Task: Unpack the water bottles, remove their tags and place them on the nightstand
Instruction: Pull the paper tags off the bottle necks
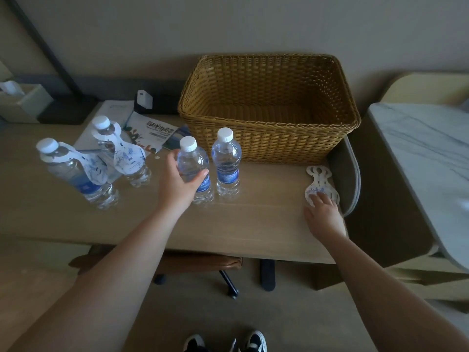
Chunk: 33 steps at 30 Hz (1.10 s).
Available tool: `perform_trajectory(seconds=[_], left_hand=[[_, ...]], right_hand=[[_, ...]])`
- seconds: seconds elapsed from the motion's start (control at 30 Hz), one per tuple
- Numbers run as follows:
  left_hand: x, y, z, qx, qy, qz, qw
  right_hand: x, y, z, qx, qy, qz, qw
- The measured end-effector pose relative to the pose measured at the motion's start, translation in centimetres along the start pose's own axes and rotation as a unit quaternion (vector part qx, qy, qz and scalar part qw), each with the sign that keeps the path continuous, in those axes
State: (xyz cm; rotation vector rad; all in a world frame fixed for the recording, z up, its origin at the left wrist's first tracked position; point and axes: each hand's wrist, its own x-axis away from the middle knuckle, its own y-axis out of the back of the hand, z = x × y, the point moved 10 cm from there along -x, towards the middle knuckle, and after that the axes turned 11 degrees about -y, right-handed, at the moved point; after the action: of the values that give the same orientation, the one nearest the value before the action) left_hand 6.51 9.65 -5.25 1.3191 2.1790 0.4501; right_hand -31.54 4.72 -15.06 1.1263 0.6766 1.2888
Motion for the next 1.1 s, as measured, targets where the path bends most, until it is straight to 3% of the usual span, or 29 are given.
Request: perform_trajectory(seconds=[0.13, 0.3, 0.5, 0.63, 0.8, 1.0, 1.1], left_hand=[[0.6, -0.4, 0.6, 0.004, 0.027, 0.030, 0.999], [2.8, 1.0, 3.3, -0.033, 0.083, 0.040, 0.995], [5.8, 6.8, 4.9, -0.073, 0.085, -0.017, 0.994], [6.7, 12.3, 5.9, -0.089, 0.046, -0.098, 0.990], [6.1, 18.6, 8.3, -0.105, 0.002, -0.164, 0.981], [3.1, 24.4, 13.3, -0.079, 0.004, -0.158, 0.984], [0.6, 25.0, 15.0, -0.020, 0.012, -0.115, 0.993]], right_hand=[[2.3, 0.4, 4.4, -0.064, 0.077, -0.027, 0.995], [6.4, -1.4, 11.2, -0.119, 0.177, 0.014, 0.977], [11.7, -4.4, 19.1, -0.122, 0.266, 0.066, 0.954], [14.6, -5.3, 24.1, -0.117, 0.314, 0.073, 0.939], [17.4, -6.6, 30.4, -0.110, 0.338, 0.059, 0.933], [20.0, -8.4, 38.5, -0.128, 0.317, 0.042, 0.939], [20.6, -8.7, 41.6, -0.147, 0.298, 0.033, 0.943]])
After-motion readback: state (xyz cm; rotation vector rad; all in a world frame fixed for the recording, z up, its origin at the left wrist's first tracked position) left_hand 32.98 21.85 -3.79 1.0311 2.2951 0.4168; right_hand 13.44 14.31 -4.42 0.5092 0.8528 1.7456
